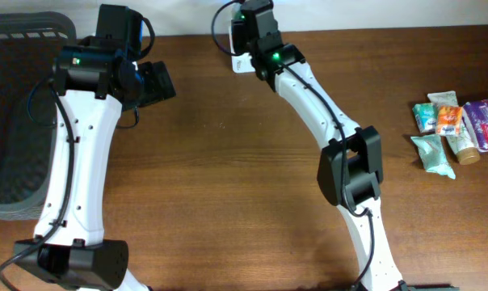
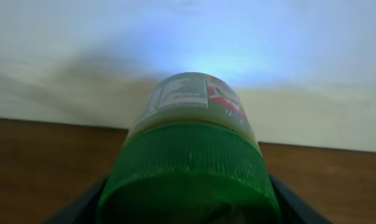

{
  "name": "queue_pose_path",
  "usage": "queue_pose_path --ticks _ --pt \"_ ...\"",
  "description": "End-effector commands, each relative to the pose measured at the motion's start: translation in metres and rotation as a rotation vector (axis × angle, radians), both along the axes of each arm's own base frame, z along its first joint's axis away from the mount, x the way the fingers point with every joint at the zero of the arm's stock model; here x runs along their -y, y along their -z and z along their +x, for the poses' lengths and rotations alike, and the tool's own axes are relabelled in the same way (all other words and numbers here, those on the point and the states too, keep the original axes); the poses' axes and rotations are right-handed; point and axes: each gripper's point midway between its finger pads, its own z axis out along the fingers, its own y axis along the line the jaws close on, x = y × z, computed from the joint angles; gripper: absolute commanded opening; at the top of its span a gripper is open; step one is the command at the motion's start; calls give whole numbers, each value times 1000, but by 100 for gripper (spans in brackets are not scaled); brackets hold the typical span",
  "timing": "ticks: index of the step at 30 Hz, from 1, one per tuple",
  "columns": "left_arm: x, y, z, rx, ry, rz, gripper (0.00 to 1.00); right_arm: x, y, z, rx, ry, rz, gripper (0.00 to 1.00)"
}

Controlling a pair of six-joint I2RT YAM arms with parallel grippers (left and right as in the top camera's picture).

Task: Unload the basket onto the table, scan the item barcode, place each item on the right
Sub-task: 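Hold the green-capped jar in front of the scanner, then carry the jar right and place it behind the other items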

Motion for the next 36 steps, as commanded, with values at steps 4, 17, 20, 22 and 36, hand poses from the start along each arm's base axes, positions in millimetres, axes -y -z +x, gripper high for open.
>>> queue_pose_path --ticks 4,17,20,22,36 --pt "-4 -8 -1 23 2 9 99 158 -93 -16 -15 229 -30 54" --pt "-4 -8 -1 23 2 9 99 429 11 -118 -532 596 82 55" --pt "-4 -8 -1 23 2 9 99 433 41 -121 -595 619 177 55" --pt "-4 -8 -1 23 2 9 99 431 63 -121 -639 637 214 63" --pt "-4 -8 -1 23 2 9 99 461 83 -132 -669 710 276 86"
